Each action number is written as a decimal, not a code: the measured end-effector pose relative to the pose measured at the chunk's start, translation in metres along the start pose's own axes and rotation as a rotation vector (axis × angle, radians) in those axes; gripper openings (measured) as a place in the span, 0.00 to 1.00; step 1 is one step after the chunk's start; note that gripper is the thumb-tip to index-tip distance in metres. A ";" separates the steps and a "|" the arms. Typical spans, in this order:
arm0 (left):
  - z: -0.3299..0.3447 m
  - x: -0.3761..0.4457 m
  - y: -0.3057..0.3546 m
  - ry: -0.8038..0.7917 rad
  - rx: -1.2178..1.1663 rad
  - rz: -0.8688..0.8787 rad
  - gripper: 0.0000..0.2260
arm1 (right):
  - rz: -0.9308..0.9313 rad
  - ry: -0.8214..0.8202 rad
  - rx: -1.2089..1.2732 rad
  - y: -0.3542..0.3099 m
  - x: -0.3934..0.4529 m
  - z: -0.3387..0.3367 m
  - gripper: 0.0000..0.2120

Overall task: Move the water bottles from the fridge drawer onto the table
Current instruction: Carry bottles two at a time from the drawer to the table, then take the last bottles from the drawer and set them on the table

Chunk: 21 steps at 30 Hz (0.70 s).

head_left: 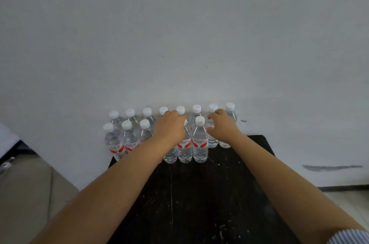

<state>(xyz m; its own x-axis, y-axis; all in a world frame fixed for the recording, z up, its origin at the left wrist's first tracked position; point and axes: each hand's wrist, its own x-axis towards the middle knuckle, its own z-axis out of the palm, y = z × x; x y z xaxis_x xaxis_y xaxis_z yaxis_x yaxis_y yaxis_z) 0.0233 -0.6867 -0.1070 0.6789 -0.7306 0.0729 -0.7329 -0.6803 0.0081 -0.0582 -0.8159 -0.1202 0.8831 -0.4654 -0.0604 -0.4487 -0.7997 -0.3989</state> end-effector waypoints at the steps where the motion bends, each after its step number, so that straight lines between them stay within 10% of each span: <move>1: -0.004 -0.008 0.004 -0.002 0.005 -0.006 0.13 | -0.011 0.007 -0.012 -0.001 -0.008 -0.006 0.22; 21: -0.089 -0.208 0.174 0.078 -0.019 0.628 0.13 | 0.459 0.359 -0.186 0.015 -0.357 -0.075 0.21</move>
<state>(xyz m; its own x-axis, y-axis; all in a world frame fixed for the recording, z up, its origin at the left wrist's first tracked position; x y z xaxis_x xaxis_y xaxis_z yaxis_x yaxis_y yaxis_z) -0.2490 -0.6478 -0.0323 0.1140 -0.9833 0.1420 -0.9918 -0.1211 -0.0418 -0.3906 -0.6901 -0.0360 0.5072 -0.8508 0.1370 -0.8172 -0.5254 -0.2369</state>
